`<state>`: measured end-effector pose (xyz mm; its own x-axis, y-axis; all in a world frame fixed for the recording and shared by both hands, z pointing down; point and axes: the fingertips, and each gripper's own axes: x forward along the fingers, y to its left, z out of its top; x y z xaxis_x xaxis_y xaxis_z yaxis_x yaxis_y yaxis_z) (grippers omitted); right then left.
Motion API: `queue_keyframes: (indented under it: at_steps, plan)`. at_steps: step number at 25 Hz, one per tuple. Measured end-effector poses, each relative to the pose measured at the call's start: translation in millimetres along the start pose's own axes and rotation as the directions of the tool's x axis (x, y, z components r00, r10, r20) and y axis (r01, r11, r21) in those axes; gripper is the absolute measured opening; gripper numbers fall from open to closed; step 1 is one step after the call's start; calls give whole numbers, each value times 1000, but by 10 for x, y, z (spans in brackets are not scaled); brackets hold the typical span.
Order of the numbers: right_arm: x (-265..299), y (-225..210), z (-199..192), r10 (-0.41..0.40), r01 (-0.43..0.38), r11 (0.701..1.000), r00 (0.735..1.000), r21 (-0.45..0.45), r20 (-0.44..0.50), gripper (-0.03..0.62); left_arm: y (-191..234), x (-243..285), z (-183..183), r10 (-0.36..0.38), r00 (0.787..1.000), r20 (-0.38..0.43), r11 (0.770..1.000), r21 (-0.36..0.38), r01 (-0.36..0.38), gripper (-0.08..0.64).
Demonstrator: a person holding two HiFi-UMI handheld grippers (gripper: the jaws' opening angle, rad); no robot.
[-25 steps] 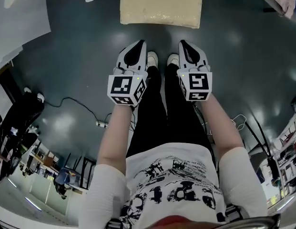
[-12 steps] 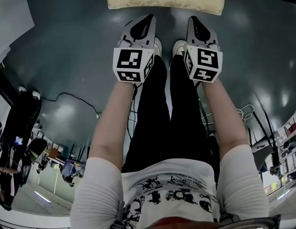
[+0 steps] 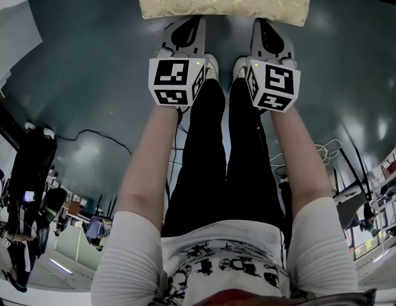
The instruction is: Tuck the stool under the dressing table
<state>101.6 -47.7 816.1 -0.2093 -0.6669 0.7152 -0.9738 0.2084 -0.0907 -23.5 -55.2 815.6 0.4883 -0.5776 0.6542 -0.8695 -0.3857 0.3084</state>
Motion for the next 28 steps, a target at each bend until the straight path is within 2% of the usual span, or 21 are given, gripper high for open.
queue_keyframes:
  at_steps: [7,12,14,19,24,28]
  plan:
    - [101,26,62,-16,16,1000,999,-13,-34,17,86,41,59,-53,999,-1,999,-11,53,17]
    - [158,28,224,-18,16,999,999,-42,-39,17,155,70,220,-51,999,17,989,-135,53,17]
    - [260,6,305,-9,7,998,999,-62,-36,17,219,153,296,-39,999,24,987,-157,42,17]
    - [568,-88,596,3,-4,999,1000,-50,-28,17,387,410,572,-23,999,35,989,-146,28,17]
    - [714,-224,773,23,-26,998,998,-60,-55,17,395,571,738,8,999,49,982,-190,1,17]
    - [875,-268,942,31,-36,995,998,-97,-52,17,468,689,885,1,999,52,988,-157,7,17]
